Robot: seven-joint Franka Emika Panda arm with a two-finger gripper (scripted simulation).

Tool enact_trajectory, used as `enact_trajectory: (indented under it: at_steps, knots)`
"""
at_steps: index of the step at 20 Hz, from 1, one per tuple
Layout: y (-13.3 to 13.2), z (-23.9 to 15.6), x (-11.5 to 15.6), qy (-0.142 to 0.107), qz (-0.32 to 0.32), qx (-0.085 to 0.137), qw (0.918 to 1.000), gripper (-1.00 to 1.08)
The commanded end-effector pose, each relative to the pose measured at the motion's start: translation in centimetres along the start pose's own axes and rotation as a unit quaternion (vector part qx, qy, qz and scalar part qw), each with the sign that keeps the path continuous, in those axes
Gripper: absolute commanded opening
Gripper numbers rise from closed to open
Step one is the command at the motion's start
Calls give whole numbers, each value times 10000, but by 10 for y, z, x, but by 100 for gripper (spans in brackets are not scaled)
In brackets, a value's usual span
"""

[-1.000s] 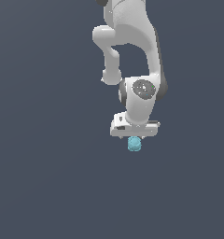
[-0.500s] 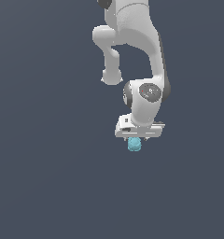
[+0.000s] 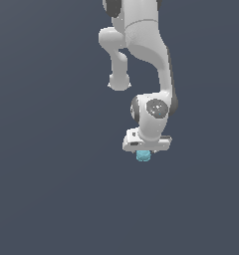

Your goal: Pick up the object and move it to a goal position.

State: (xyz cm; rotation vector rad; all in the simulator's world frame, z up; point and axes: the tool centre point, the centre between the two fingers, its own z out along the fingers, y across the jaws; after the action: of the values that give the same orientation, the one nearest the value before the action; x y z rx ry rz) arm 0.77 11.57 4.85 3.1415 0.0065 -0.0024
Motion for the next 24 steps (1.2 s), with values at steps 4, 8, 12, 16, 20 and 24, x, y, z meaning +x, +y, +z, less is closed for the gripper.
enact_trajectory:
  at_steps: [4,8,12,16,20,24]
  knots:
    - [0,9,2,8,2,1,10000,100]
    - [0,9,2,8,2,1,10000,-100]
    - [0,9,2,8,2,1,10000,-100]
    - [-1,8,2,12,-1,3,10000,-100]
    - [1,3,3,46,-61,19,10000,-100]
    - [5,-9,6,121,-193,55,9997,-100]
